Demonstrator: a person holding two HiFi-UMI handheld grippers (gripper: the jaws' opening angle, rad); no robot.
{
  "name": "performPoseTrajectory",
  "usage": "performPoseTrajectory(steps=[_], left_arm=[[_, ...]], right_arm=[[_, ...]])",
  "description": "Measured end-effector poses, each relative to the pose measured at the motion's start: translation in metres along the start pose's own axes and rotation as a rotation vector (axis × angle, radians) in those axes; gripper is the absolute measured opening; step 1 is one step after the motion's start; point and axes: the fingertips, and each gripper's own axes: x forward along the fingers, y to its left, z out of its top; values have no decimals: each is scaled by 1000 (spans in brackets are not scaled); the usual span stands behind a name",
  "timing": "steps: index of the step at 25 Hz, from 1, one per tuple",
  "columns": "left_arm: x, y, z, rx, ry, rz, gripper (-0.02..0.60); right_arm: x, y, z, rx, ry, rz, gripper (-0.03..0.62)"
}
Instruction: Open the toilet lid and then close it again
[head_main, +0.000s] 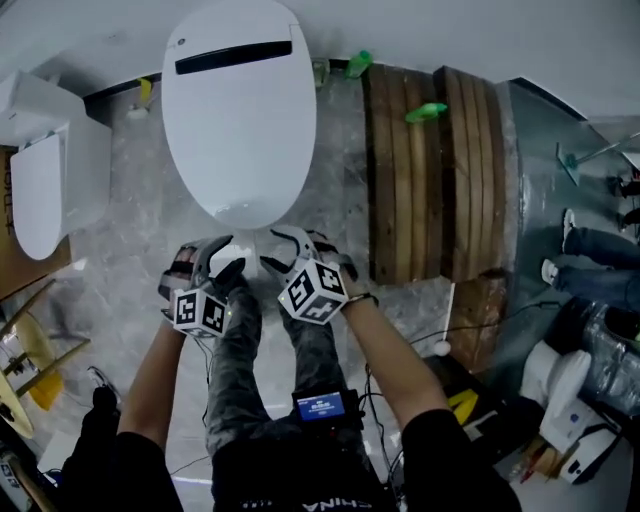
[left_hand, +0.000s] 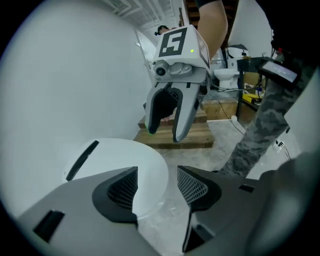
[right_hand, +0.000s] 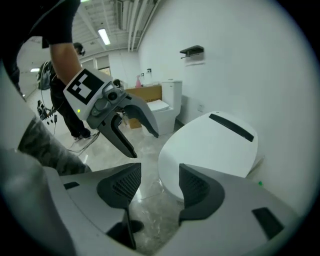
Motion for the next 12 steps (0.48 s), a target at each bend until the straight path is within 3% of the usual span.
performPoseTrajectory(steps=[5,12], left_arm=[[51,-20,-49,99,22,32,242],[103,-25,-106,266,60,208,242]], right_arm=[[62,4,-48,-222,42,-58,258],[130,-11,-96,-597,55,-259,273]])
